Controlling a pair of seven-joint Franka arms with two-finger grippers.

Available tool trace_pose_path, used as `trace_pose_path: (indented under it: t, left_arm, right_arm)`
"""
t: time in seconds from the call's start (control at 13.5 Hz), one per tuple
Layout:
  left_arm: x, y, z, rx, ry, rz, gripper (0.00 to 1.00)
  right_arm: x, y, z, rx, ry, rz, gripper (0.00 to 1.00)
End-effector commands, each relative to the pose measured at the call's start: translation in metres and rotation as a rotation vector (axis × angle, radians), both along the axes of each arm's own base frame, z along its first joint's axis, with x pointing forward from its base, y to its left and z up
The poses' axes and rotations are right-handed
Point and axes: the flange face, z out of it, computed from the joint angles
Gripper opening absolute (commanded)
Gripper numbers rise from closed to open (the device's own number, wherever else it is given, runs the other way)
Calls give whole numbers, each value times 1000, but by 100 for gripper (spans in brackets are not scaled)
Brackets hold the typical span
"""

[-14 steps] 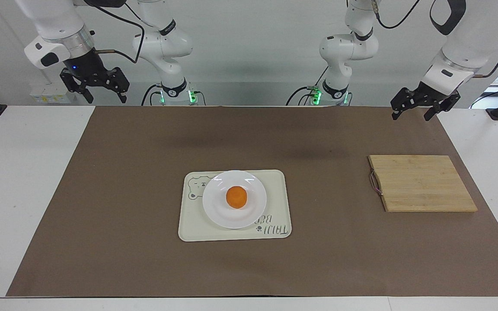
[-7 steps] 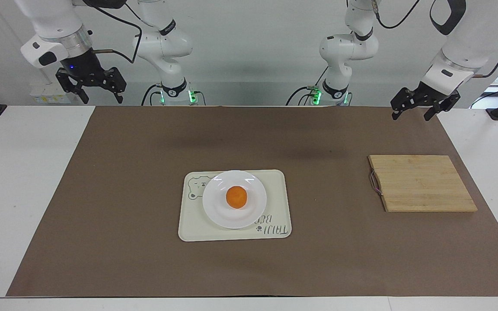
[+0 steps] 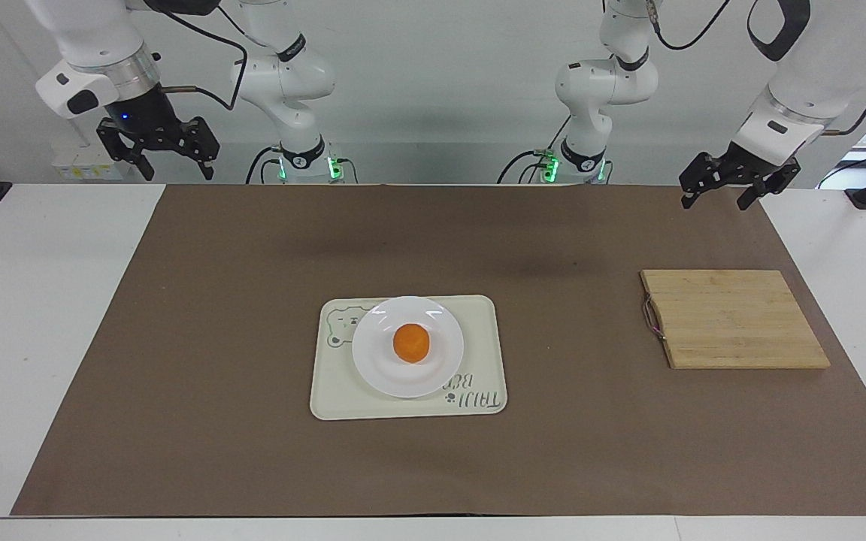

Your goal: Place orange and plate with both arms

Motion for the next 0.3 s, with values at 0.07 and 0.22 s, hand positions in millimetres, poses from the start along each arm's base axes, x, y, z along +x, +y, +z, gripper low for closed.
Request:
trace_pose_path:
  t: [0.07, 0.22]
  left_arm:
    - [-2, 2, 3, 15, 7, -6, 100]
    - [-1, 2, 2, 15, 9, -6, 100]
  right_arm:
    - [-5, -3, 5, -1, -8, 13, 100]
    - [-6, -4, 4, 0, -6, 13, 100]
